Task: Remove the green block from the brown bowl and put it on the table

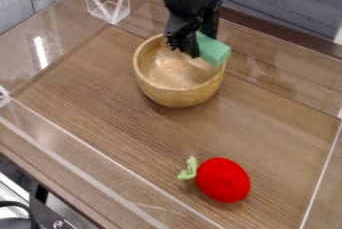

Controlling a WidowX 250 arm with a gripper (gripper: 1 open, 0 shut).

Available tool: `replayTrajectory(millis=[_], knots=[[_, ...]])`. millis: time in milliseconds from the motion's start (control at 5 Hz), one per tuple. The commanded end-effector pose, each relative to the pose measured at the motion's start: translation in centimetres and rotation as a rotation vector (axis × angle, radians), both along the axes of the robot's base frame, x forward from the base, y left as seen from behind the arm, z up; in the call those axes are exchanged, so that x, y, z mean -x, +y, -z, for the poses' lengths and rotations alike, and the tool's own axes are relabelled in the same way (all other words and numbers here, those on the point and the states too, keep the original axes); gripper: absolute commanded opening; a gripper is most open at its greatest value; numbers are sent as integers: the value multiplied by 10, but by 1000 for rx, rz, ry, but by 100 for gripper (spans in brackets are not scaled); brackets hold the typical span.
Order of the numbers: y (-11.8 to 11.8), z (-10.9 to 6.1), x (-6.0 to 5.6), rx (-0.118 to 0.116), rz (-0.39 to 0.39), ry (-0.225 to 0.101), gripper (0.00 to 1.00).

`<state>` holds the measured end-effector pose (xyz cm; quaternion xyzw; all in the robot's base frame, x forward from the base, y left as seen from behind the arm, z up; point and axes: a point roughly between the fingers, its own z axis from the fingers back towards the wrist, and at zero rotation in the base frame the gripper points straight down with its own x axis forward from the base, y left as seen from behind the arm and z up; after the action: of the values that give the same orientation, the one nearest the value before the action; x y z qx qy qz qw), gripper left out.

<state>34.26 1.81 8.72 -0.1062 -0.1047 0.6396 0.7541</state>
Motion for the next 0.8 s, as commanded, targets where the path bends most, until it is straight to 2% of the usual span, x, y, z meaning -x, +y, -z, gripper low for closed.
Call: replayTrajectory(millis=[0,600], knots=[[-2,-22,-2,-20,-20,-85,0],[-4,-24,0,-52,-77,-134,0]])
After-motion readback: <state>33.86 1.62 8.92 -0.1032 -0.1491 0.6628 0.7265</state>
